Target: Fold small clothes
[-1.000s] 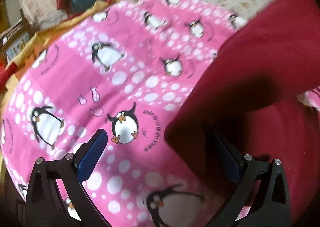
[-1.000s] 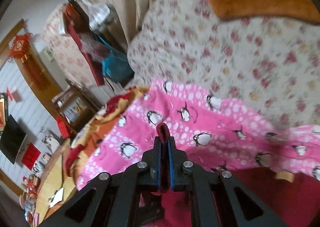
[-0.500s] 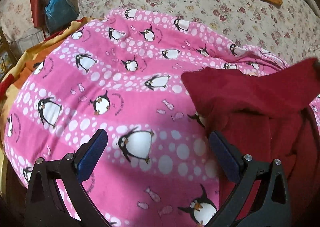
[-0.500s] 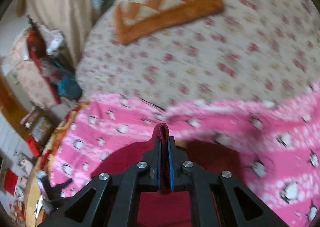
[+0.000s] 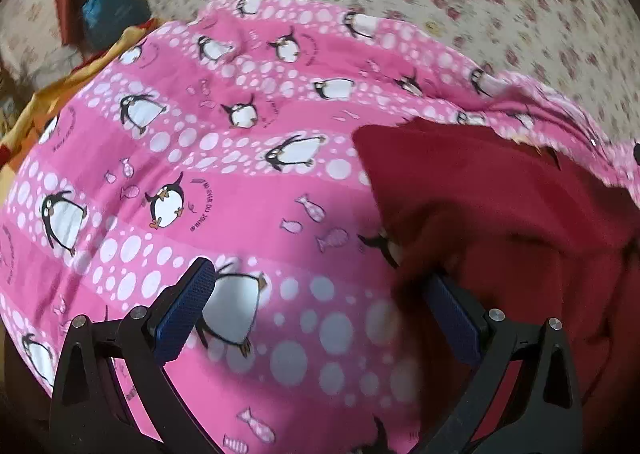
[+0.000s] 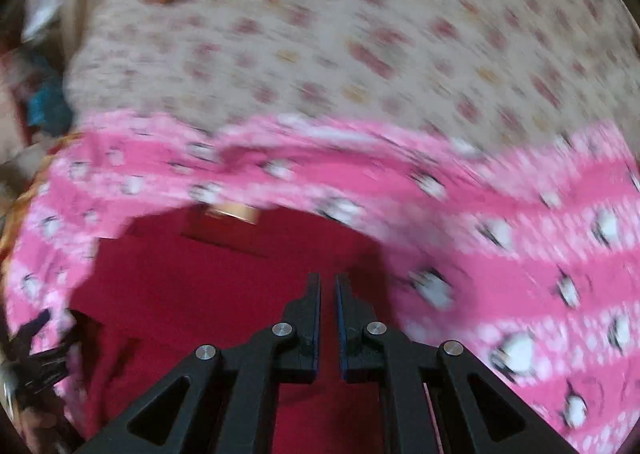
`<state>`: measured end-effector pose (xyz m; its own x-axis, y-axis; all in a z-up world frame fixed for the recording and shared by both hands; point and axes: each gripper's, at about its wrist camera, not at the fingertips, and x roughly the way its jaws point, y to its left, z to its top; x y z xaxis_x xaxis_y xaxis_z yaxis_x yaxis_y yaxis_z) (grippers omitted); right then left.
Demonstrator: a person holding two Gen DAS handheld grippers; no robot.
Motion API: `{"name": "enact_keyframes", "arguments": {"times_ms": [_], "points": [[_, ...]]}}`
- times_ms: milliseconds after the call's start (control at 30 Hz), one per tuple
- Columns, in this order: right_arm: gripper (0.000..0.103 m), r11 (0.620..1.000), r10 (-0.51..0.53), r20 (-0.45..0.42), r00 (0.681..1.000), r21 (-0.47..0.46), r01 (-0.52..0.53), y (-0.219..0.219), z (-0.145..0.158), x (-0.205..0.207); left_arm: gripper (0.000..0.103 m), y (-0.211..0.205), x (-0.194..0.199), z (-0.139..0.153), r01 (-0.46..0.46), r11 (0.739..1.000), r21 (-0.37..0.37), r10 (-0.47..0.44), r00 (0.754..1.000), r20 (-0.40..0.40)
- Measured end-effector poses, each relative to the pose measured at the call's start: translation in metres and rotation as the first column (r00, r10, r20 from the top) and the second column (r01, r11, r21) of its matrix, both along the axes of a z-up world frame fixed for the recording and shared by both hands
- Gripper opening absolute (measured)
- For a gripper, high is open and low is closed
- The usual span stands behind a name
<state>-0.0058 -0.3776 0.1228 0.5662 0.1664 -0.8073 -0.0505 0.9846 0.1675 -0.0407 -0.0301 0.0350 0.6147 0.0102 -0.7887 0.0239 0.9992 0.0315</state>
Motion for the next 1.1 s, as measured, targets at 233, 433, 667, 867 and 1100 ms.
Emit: {"name": "enact_keyframes", "arguments": {"times_ms": [233,433,667,867,1100], "points": [[0.006,0.898,0.430,-0.011,0.903,0.108,-0.426,0.145,-0.016,0.047,0.102,0.014,0.000,-0.013,-0.014,0.998,-0.061,0.013,1.000,-0.025],[0.006,0.777,0.627,-0.067,0.776,-0.025,-0.629,0.242,-0.051,0.079,0.102,0.019,0.000,-0.017,-0.002,0.994,-0.107,-0.001,1.000,-0.024],[0.006,0.728,0.674,-0.114,0.730,-0.066,-0.682,0.257,-0.080,0.105,0.102,0.020,0.001,-0.018,0.011,0.993,-0.115,-0.013,1.000,-0.019],[0.031,0.728,0.679,-0.082,0.730,-0.051,-0.683,0.255,-0.080,0.107,0.102,0.021,0.001,-0.019,0.011,0.993,-0.114,-0.013,1.000,-0.019],[0.051,0.720,0.687,-0.132,0.714,-0.007,-0.694,0.255,-0.092,0.106,0.102,0.021,0.003,-0.019,0.011,0.993,-0.119,-0.014,1.000,-0.020]]}}
